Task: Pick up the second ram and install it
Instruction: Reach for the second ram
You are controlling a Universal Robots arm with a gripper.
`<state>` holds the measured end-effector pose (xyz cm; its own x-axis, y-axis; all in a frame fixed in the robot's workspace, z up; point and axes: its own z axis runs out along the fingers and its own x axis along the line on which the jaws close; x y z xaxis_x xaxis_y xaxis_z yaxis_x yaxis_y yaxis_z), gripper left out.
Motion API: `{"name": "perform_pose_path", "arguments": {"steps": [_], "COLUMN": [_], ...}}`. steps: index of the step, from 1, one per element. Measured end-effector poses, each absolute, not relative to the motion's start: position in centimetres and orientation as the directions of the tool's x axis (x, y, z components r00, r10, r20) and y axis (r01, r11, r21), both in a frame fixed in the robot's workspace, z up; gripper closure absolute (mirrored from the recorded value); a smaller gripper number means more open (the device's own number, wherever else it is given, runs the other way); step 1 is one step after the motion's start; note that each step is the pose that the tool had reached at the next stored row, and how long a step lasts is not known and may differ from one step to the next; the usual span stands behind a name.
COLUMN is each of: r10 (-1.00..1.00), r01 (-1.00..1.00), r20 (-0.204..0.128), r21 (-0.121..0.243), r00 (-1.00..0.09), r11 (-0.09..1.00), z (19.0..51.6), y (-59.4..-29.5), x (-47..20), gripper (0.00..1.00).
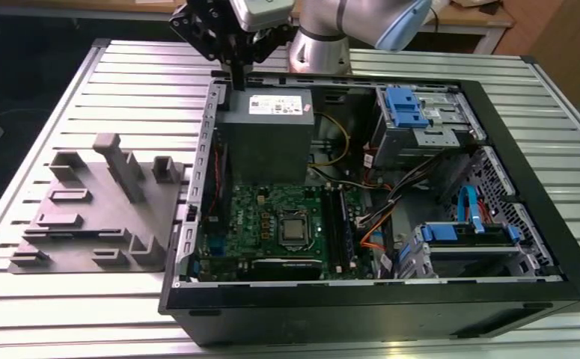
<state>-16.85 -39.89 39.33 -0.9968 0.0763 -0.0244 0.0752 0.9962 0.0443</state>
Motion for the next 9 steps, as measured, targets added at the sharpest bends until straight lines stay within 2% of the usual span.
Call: {"name": "perform_pose_path", "arguments": {"steps": [9], "r10": [0.076], "r01": [0.075], "r20": [-0.024], "r21": [0.044], "r00": [-0.997], "r11": [0.996], "z": [39.3], "y": [-39.9], "x": [-18.5], "gripper": [0.93]}}
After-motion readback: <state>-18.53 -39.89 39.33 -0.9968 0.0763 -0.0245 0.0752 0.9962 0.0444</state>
